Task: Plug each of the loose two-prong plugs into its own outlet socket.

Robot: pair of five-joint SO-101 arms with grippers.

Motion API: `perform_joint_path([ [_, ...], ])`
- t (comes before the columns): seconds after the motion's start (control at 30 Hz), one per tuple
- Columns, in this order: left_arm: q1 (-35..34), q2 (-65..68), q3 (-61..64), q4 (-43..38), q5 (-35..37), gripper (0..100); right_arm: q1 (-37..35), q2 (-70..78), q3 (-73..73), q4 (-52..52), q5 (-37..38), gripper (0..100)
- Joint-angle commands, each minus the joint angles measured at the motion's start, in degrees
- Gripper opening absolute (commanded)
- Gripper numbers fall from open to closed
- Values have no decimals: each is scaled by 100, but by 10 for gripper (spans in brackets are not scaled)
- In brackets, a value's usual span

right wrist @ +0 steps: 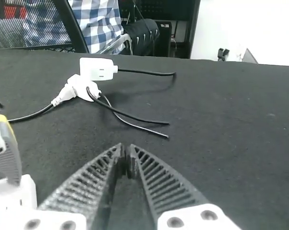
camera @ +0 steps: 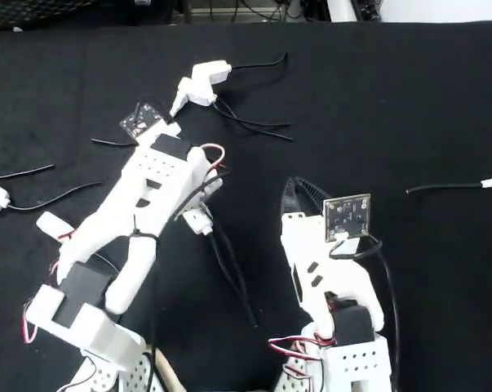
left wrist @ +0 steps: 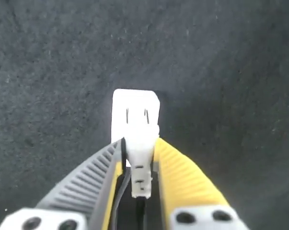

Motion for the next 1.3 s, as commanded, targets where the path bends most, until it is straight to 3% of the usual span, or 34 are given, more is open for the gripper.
perform_joint_path([
  [0.0,40,26,145,53,44,30,-44,-497,127,-26,44,14],
  [0.43,-514,105,-40,-229,9,30,-44,-497,136,-26,44,15],
  [0.73,-998,-1240,215,-220,9,30,-53,-497,127,-18,9,20],
  [0.9,-1921,-2567,620,-220,26,30,-484,-453,154,105,35,165],
  [1.1,-3934,-3877,1727,-220,-9,30,-1477,-444,-145,853,53,172],
  [1.27,-5244,-3798,2879,-229,-1187,30,-2286,-382,-347,1178,220,173],
])
